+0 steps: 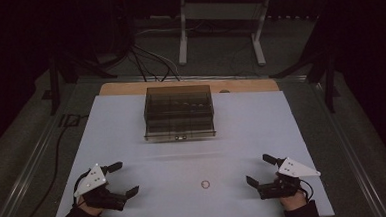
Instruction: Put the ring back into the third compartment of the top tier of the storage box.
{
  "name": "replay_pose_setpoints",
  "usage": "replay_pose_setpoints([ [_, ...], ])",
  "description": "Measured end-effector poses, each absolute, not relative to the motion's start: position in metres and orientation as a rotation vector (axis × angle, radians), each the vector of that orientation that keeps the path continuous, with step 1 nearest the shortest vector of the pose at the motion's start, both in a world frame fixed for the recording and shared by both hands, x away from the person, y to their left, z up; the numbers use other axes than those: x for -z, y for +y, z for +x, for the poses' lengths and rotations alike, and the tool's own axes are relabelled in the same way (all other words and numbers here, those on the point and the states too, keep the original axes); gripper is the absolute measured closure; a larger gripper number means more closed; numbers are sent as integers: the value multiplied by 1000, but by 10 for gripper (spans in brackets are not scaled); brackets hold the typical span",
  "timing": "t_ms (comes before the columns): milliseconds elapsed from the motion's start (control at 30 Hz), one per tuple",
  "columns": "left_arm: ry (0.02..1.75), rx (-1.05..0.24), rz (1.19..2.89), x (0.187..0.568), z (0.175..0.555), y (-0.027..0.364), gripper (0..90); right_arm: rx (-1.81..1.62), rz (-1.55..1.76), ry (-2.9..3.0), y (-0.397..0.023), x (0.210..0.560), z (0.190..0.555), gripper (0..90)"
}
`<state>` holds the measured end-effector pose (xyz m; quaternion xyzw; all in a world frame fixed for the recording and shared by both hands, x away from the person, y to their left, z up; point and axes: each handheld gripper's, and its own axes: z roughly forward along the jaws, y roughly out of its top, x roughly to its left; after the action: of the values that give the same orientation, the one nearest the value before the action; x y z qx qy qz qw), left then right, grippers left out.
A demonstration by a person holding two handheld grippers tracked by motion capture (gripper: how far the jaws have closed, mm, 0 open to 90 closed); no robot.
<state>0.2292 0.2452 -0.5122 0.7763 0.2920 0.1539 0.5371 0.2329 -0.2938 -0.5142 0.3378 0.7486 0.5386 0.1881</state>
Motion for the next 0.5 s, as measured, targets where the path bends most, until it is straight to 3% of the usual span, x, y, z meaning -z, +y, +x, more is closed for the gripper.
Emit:
replay_pose_setpoints([
  [500, 700, -372, 1836, 511, 227, 245, 6, -1492, 990, 2113, -292, 510, 232, 0],
])
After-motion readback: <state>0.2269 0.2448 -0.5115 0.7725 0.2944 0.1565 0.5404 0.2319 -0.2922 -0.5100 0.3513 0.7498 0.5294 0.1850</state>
